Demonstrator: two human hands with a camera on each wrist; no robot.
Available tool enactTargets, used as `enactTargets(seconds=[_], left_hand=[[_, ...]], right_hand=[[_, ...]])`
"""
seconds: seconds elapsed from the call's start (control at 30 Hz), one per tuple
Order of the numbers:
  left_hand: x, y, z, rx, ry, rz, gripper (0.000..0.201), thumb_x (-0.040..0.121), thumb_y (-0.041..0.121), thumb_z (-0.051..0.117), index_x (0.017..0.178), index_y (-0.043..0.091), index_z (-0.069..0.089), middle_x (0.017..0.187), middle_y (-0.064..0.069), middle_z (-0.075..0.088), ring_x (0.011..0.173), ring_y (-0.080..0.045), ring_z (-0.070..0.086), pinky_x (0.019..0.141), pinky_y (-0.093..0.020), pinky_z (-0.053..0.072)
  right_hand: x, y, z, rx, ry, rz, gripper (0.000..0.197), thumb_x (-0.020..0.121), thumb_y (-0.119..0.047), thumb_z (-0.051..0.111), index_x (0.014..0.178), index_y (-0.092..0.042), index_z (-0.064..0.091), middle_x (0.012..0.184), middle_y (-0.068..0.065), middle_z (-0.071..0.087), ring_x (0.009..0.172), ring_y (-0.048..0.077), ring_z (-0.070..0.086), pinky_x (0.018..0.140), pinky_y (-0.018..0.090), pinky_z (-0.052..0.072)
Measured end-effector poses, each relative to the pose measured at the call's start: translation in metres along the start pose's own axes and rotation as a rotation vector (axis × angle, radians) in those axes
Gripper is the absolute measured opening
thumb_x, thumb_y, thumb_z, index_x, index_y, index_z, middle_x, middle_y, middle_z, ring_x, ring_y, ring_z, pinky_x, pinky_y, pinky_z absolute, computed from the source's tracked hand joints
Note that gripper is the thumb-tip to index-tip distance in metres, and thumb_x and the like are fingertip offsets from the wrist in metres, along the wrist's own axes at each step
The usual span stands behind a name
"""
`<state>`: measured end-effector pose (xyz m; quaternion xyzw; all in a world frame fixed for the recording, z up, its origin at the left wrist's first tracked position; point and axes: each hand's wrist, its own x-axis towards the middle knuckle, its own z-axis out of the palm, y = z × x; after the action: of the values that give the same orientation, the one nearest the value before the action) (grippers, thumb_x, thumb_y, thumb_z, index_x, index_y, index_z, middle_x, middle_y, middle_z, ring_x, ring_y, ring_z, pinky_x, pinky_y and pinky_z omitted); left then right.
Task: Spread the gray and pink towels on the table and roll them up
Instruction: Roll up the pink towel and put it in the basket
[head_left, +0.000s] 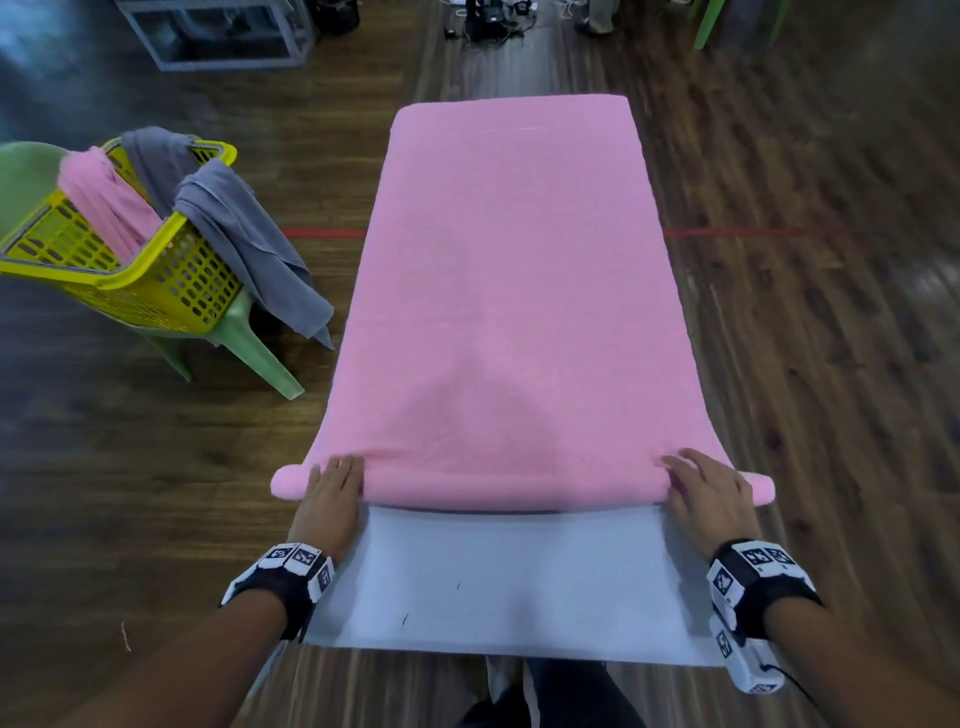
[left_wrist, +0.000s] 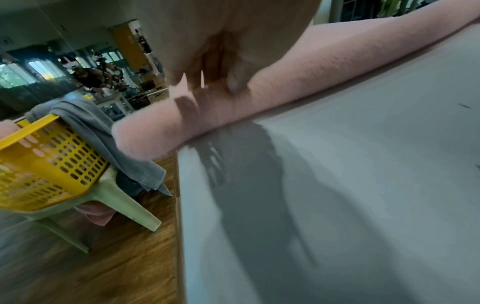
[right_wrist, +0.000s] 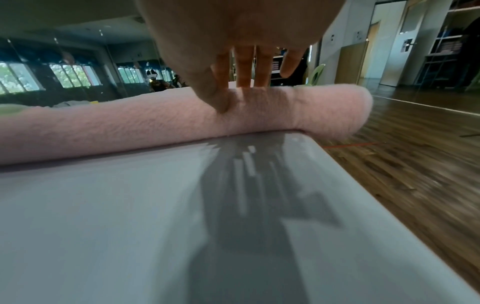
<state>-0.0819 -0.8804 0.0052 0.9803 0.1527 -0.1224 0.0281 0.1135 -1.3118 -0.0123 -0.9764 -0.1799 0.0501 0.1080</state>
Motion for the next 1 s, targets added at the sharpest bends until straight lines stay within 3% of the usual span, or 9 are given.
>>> enactTargets(seconds=[0.07, 0.13, 0.23, 0.37, 0.53, 0.63, 0.77, 0.87, 1.0], left_hand=[[-0.004, 0.002, 0.008, -0.020, 0.005, 0.008, 0.047, 0.078, 0.014, 0.037, 0.113, -0.008, 0.060, 0.108, -0.022, 0.064, 0.100, -0.040, 0.062, 0.085, -0.056, 0.049], [-0.015, 0.004, 0.014, -0.025, 0.011, 0.023, 0.040, 0.081, 0.015, 0.047, 0.114, -0.005, 0.058, 0.107, -0.020, 0.062, 0.099, -0.039, 0.059, 0.087, -0.053, 0.050], [-0.024, 0.002, 0.014, -0.010, 0.024, 0.038, 0.033, 0.064, 0.007, 0.071, 0.096, 0.004, 0.063, 0.088, -0.012, 0.064, 0.080, -0.033, 0.061, 0.079, -0.046, 0.052], [-0.016, 0.003, 0.000, 0.013, -0.006, 0.005, 0.009, 0.067, 0.020, 0.061, 0.073, 0.013, 0.064, 0.069, -0.005, 0.065, 0.067, -0.029, 0.063, 0.083, -0.046, 0.048], [-0.010, 0.006, 0.010, -0.008, 0.061, -0.006, 0.040, 0.081, 0.009, 0.048, 0.118, -0.003, 0.055, 0.115, -0.019, 0.061, 0.108, -0.039, 0.057, 0.093, -0.059, 0.042], [-0.021, 0.010, 0.016, 0.001, 0.033, 0.030, 0.039, 0.077, 0.014, 0.060, 0.114, 0.001, 0.059, 0.106, -0.014, 0.064, 0.101, -0.035, 0.060, 0.092, -0.059, 0.045], [-0.013, 0.009, 0.007, 0.008, -0.087, -0.008, 0.024, 0.065, 0.014, 0.073, 0.087, 0.013, 0.064, 0.082, -0.005, 0.066, 0.081, -0.031, 0.063, 0.100, -0.059, 0.036], [0.003, 0.010, 0.000, -0.005, -0.061, -0.035, 0.024, 0.083, 0.019, 0.056, 0.105, 0.013, 0.062, 0.105, -0.007, 0.064, 0.101, -0.030, 0.058, 0.108, -0.053, 0.025], [0.004, 0.007, 0.008, -0.058, 0.029, -0.025, 0.044, 0.082, 0.004, 0.058, 0.126, -0.002, 0.052, 0.124, -0.018, 0.056, 0.114, -0.039, 0.052, 0.100, -0.059, 0.036]], right_hand=[[-0.009, -0.005, 0.001, 0.031, 0.041, -0.092, 0.034, 0.082, -0.025, 0.063, 0.112, -0.011, 0.067, 0.113, 0.009, 0.066, 0.101, 0.030, 0.062, 0.089, 0.047, 0.047], [-0.023, -0.005, 0.003, 0.015, 0.043, -0.143, 0.039, 0.073, -0.021, 0.075, 0.109, -0.006, 0.068, 0.108, 0.011, 0.068, 0.095, 0.030, 0.064, 0.083, 0.046, 0.051], [-0.027, 0.004, 0.008, 0.003, -0.076, -0.093, 0.045, 0.063, -0.006, 0.081, 0.106, -0.012, 0.070, 0.106, 0.008, 0.069, 0.096, 0.031, 0.064, 0.086, 0.046, 0.050], [0.000, 0.006, 0.004, -0.056, -0.099, -0.047, 0.031, 0.072, -0.018, 0.072, 0.102, -0.026, 0.071, 0.107, -0.002, 0.069, 0.100, 0.026, 0.060, 0.092, 0.043, 0.037], [0.001, 0.002, 0.008, 0.035, 0.021, -0.121, 0.036, 0.090, -0.031, 0.050, 0.117, -0.011, 0.065, 0.118, 0.010, 0.064, 0.106, 0.030, 0.060, 0.093, 0.043, 0.044], [-0.014, 0.009, 0.014, 0.016, -0.061, -0.141, 0.046, 0.076, -0.018, 0.074, 0.119, -0.010, 0.062, 0.118, 0.010, 0.063, 0.105, 0.031, 0.060, 0.091, 0.045, 0.049], [-0.004, 0.006, 0.003, -0.149, -0.156, -0.034, 0.035, 0.071, -0.023, 0.072, 0.106, -0.027, 0.066, 0.104, -0.003, 0.068, 0.096, 0.027, 0.061, 0.092, 0.044, 0.039], [0.013, 0.001, -0.004, -0.184, -0.142, 0.000, 0.032, 0.083, -0.032, 0.052, 0.112, -0.030, 0.064, 0.114, -0.005, 0.065, 0.107, 0.023, 0.056, 0.102, 0.045, 0.027], [0.009, 0.001, 0.001, -0.029, -0.066, -0.039, 0.040, 0.093, -0.038, 0.038, 0.125, -0.022, 0.057, 0.129, 0.000, 0.058, 0.120, 0.023, 0.051, 0.103, 0.047, 0.033]])
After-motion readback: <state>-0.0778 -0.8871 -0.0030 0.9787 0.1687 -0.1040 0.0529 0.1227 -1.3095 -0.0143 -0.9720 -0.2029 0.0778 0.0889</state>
